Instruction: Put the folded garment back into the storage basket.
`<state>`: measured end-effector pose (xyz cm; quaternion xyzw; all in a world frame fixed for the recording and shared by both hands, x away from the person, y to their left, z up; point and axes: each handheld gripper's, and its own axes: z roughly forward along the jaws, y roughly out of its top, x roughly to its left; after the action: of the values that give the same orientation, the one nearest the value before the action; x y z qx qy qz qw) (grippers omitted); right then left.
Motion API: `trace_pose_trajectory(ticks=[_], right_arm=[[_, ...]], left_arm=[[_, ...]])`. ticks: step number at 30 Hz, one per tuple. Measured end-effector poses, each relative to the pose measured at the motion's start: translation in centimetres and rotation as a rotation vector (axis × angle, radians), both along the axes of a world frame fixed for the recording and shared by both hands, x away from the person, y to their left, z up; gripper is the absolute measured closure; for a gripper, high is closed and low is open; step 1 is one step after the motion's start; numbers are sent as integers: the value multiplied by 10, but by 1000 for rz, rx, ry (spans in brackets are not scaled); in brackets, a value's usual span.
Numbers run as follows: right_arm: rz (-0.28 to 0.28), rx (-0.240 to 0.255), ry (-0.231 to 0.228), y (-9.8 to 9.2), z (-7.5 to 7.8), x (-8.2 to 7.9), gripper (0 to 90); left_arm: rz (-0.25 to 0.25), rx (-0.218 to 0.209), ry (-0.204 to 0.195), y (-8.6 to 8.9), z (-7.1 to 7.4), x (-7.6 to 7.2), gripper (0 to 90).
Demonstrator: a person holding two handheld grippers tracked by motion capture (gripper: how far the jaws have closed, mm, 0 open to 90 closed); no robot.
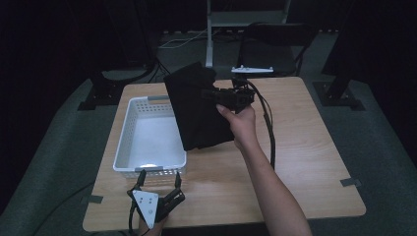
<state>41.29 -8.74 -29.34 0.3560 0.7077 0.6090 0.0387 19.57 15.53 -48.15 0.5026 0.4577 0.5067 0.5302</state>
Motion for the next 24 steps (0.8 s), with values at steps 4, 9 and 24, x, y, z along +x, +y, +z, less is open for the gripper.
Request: trace_pose_trajectory(ticks=[4,9,24], right_arm=[[13,-3,-4,7,3,0,700],[24,13,-7,15,8,1,700],[86,19,26,57,2,9,699]], left_arm=[[0,-1,-3,0,0,0,26],[0,-1,-1,0,0,0,26],[0,-2,-4,0,0,0,26]])
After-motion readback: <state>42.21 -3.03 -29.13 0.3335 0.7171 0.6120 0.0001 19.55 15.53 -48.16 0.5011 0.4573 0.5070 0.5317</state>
